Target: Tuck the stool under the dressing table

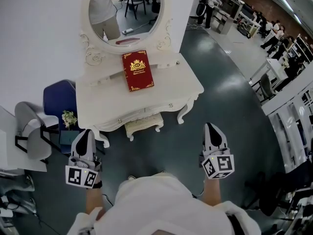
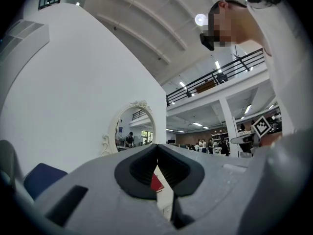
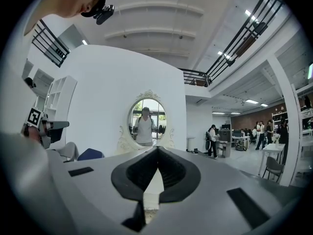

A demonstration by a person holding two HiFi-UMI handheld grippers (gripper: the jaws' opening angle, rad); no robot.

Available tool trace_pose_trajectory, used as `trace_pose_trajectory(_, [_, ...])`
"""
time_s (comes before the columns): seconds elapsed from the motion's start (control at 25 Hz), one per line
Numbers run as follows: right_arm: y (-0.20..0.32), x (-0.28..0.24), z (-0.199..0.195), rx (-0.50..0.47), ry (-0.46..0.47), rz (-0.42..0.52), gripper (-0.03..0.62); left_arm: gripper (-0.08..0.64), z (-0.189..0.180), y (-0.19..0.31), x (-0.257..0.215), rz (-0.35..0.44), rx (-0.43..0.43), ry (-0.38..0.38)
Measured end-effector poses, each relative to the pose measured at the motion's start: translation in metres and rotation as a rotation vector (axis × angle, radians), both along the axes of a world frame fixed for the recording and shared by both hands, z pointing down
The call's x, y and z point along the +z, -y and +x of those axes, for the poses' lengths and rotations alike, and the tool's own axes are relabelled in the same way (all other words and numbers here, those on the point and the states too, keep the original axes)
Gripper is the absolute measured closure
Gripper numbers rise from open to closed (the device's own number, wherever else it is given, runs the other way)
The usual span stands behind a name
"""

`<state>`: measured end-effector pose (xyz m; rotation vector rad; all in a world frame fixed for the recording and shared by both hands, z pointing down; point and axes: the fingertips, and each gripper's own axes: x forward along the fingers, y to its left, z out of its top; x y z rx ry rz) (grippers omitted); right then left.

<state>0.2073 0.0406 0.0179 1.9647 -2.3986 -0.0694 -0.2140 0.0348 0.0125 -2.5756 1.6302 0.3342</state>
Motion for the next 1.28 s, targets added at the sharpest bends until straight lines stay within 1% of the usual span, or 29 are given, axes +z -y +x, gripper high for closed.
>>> trace_pose_trajectory(0.12, [0.005,0.0,-0.001,0.0,0.004,-0.003,0.592,0.543,0.0,0.005,0.001,-0.003,0.0,0.005])
trace_pose_trajectory(0.36, [0.018,-0.003,-0.006,-0.015,-0.017,0.005,0.594,0.543,0.005,0.014,-0.002,0.004,0.001,0.007])
trace_pose_trajectory(0.8, [0.032,-0.009,-0.009,-0.043,-0.017,-0.002,0.594,0.544,0.011,0.023,-0.009,0.002,-0.009,0.003])
trace_pose_trajectory(0.92, [0.034,-0.012,-0.009,-0.054,-0.032,-0.006,0.594,0.543,0.014,0.024,-0.008,-0.002,-0.008,0.0])
trace_pose_trajectory(1.28, [0.042,-0.009,-0.008,-0.068,-0.035,-0.007,0.592,0.543,0.02,0.029,-0.002,-0.007,-0.01,-0.004])
